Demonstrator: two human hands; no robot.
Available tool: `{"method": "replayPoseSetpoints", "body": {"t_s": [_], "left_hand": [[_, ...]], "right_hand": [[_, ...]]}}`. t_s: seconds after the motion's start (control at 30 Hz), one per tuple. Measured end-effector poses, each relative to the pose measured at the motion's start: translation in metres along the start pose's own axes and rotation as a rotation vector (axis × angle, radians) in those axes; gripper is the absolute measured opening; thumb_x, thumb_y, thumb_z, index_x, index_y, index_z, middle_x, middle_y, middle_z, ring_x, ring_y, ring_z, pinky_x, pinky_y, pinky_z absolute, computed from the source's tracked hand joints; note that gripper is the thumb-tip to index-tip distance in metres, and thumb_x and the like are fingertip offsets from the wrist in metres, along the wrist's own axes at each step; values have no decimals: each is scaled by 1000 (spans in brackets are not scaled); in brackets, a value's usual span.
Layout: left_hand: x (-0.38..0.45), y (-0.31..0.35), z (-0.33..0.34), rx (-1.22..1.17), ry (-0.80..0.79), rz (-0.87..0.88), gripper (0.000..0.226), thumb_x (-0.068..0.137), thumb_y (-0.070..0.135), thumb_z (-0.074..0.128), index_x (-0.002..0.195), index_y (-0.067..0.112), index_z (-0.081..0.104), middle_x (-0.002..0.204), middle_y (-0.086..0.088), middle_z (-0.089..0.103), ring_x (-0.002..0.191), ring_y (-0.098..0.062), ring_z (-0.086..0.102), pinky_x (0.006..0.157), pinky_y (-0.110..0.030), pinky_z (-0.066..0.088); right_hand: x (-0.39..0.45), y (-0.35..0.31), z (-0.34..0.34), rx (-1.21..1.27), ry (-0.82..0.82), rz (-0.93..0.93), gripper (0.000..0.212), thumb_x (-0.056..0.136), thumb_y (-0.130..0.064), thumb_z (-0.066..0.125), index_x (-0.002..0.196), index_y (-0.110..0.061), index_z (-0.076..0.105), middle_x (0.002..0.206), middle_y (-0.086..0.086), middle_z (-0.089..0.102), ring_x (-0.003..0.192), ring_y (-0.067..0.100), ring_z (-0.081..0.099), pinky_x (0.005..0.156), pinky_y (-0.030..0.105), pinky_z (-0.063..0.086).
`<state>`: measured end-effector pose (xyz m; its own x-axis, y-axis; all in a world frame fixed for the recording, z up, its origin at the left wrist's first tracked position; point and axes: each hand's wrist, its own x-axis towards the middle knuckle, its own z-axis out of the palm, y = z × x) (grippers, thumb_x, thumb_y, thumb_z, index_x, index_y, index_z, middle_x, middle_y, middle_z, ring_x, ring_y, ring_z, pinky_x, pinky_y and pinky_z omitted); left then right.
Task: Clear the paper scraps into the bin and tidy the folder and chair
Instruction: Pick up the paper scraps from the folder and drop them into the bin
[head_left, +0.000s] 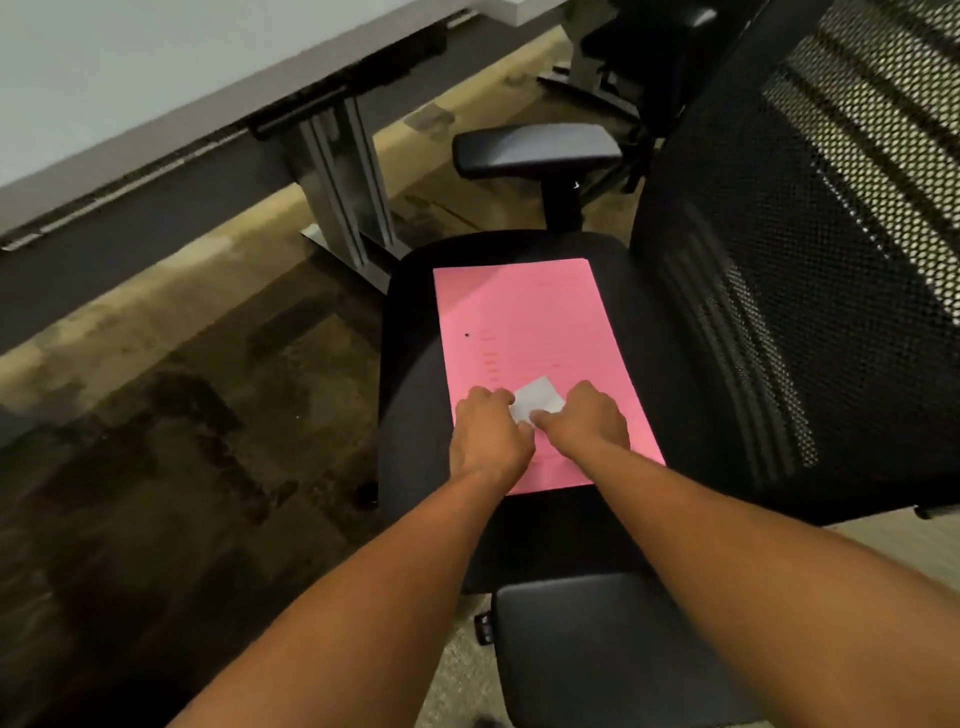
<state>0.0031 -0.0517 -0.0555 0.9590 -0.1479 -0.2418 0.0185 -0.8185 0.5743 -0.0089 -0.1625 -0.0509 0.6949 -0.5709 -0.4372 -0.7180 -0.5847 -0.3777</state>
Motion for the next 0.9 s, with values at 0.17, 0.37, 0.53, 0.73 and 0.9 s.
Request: {"method": "replayPoseSetpoints", "body": {"t_s": [0.17,0.37,0.53,0.73,0.9], "left_hand": [[6,-4,7,28,19,-4,46,85,26,63,129,17,53,126,-4,47,109,-24,53,89,-41,53],[12,-9,0,10,51,-13,49,89,32,57,135,18,47,129,-5,47,115,-24,50,90,-39,49],[12,-18,-15,-94,101,24,28,91,28,55,115,16,65,110,-3,64,93,-19,61,69,-30,52],[-4,-53,-50,-250,164,5,18,93,27,53,93,17,67,89,3,68,76,-12,61,63,-26,49],[-33,-123,-84,-338,265,-121,14,92,30,57,88,21,67,84,7,67,76,-8,62,64,-22,48]], "right_hand": [[8,-1,9,6,2,23,51,81,-41,75,117,-13,55,115,10,63,99,30,63,66,33,44],[13,5,11,73,7,-94,24,90,-31,66,105,-12,66,106,7,70,87,24,62,67,30,44],[-1,-6,11,186,-9,-270,16,90,-27,65,103,-17,65,100,2,68,83,19,57,62,27,38],[-29,-43,24,227,-39,-386,21,90,-27,65,107,-14,65,104,5,68,88,22,60,70,29,42],[-71,-86,65,183,-133,-524,17,90,-24,67,103,-15,64,109,4,67,92,20,62,67,23,43]]}}
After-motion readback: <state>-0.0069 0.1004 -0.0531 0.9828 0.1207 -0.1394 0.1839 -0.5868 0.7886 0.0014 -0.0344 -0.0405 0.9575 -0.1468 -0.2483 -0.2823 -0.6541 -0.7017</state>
